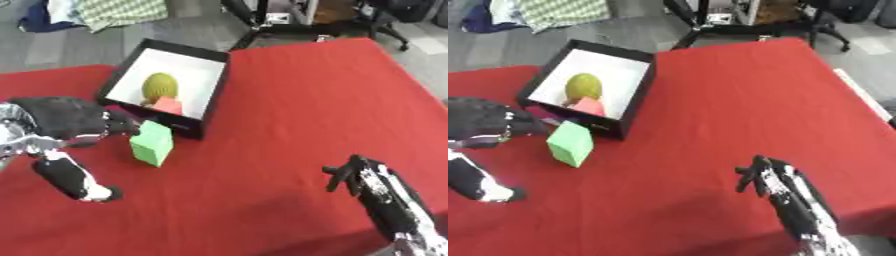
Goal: Pick up objects on the table and place them in the box.
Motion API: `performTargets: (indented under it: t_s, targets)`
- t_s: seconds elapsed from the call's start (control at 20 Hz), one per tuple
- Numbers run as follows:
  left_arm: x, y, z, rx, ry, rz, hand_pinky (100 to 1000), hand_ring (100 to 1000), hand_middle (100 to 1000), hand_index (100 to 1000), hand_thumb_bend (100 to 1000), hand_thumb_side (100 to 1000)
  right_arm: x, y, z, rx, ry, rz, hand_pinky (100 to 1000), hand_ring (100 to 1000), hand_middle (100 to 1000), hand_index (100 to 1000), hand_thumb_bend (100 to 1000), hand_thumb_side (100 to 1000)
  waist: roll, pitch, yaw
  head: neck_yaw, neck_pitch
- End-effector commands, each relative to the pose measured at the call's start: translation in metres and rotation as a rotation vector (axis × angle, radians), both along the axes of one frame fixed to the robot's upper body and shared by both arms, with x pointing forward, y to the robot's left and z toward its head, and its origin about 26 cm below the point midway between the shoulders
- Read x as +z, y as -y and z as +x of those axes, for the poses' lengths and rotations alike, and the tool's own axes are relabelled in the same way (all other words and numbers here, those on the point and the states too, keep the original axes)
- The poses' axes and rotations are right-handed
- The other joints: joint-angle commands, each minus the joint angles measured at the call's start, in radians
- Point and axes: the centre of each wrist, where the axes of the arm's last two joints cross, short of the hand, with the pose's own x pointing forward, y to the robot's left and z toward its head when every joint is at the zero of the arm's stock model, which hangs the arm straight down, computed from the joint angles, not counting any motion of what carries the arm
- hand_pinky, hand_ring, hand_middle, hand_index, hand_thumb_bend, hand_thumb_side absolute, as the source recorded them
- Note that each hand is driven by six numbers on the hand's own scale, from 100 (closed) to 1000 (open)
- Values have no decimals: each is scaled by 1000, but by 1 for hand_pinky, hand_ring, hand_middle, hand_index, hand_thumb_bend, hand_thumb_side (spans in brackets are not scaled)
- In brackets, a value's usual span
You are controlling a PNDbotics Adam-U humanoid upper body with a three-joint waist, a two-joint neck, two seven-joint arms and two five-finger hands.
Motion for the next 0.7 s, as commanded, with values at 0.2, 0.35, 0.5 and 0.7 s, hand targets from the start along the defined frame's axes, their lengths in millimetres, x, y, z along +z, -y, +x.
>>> performTargets:
  t_s: [0.2, 0.35, 0.5, 0.7]
  targets:
    - [2, 6, 11, 70, 33, -35, 855, 860, 915, 1000, 381, 574, 4, 2, 0, 4, 16, -18, 832, 445, 205, 470, 100, 681, 4, -10, 2, -5, -2]
    - [1, 12, 17, 69, 41, -64, 856, 863, 923, 1000, 346, 541, 4, 1, -1, 6, 14, -19, 832, 445, 205, 470, 100, 689, 3, -9, 2, -4, -2]
    - [-2, 19, 25, 61, 51, -82, 858, 870, 935, 1000, 348, 528, 4, 1, -1, 8, 12, -18, 832, 446, 205, 470, 100, 691, 2, -10, 2, -2, -2]
    - [-11, 26, 39, 58, 55, -69, 862, 878, 944, 1000, 379, 522, 4, 0, 0, 11, 14, -16, 832, 445, 205, 470, 100, 685, 1, -10, -3, -1, -2]
